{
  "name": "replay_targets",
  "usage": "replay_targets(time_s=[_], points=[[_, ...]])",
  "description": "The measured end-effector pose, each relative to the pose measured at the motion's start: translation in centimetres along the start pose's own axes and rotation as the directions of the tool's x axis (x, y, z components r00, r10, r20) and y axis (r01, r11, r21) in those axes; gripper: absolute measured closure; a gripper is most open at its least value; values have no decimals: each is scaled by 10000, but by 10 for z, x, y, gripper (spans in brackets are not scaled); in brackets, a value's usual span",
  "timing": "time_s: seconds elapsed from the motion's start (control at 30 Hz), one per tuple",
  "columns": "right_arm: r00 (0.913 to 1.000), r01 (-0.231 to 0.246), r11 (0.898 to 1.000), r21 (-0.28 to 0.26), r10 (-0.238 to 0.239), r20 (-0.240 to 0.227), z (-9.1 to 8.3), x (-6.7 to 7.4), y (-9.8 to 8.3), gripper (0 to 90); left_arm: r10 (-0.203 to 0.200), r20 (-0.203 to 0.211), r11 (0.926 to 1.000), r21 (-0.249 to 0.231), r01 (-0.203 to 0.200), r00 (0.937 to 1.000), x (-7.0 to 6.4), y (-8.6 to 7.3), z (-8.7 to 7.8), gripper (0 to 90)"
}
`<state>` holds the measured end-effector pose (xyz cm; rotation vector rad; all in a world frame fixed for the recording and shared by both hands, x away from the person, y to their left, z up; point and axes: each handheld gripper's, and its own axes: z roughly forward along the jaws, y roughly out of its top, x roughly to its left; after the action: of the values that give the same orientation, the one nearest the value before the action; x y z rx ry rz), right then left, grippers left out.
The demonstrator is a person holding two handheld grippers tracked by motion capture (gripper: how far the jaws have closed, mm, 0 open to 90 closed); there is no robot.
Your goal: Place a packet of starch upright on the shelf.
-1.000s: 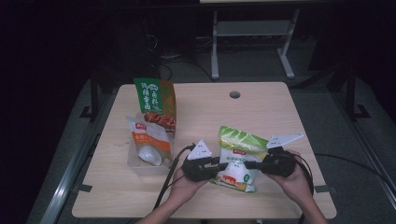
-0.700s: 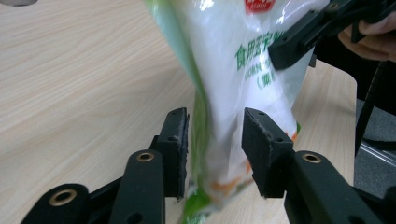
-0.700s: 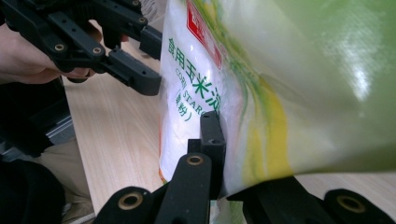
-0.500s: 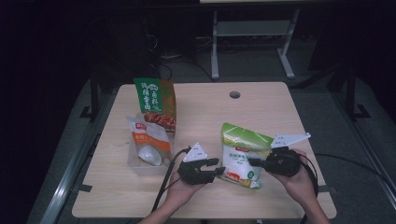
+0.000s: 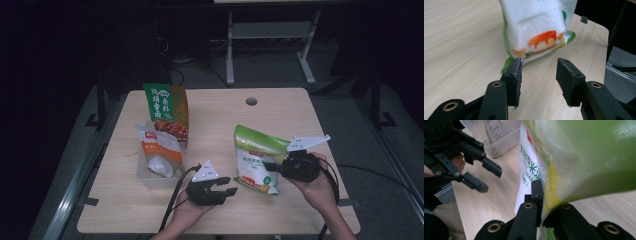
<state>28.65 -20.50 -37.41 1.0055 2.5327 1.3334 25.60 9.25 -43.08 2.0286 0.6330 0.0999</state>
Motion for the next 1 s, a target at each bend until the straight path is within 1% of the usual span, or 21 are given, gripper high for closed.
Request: replay_targets(time_s=[0.1, 0.13, 0.23, 0.3, 0.4, 0.47, 0.57, 0.6, 0.67, 0.73, 0.83, 0.9, 1.0], points=[[10000, -28, 10000, -54, 28, -12, 3, 0, 4, 895, 23, 23, 10000, -59, -23, 10000, -2, -2, -2, 551], [9999, -139, 9999, -87, 138, -48, 5, 0, 5, 895, -12, 34, 10000, -74, 13, 10000, -2, -3, -3, 551], [9999, -116, 9999, -93, 115, -120, 12, 1, 5, 895, 7, -34, 10000, -65, -8, 10000, 0, -4, -4, 550], [9997, -119, 9999, -77, 117, -194, 15, 3, 5, 894, -155, -101, 9998, -143, 154, 9998, 2, -4, -2, 547], [9996, 142, 9999, -25, -143, -223, 17, 6, 3, 893, -187, -139, 9997, -155, 185, 9997, 4, -4, 0, 538], [9994, 231, 9997, -34, -232, -263, 17, 7, 2, 891, -277, -131, 9995, -183, 275, 9995, 4, -3, 2, 538], [9989, 273, 9996, 88, -269, -384, 16, 7, 1, 882, -296, -186, 9994, -210, 292, 9994, 4, -1, 6, 540], [9986, 308, 9994, 131, -302, -446, 16, 7, 2, 877, -233, -196, 9996, -180, 230, 9995, 5, 0, 7, 547], [9975, 518, 9984, 221, -507, -492, 15, 8, 2, 871, -282, -211, 9995, -180, 278, 9994, 4, 3, 11, 561], [9970, 607, 9976, 328, -590, -501, 15, 8, 3, 866, -233, -220, 9997, -115, 230, 9995, 3, 4, 14, 566], [9959, 660, 9969, 439, -632, -641, 14, 7, 3, 855, -160, -206, 9998, -104, 158, 9997, 1, 6, 17, 570], [9959, 617, 9971, 437, -586, -689, 13, 7, 2, 849, 58, -203, 10000, -47, -59, 9998, 0, 8, 17, 573], [9954, 440, 9983, 381, -405, -866, 11, 6, 3, 828, -63, -161, 9999, -91, 61, 9999, -2, 8, 19, 574]])
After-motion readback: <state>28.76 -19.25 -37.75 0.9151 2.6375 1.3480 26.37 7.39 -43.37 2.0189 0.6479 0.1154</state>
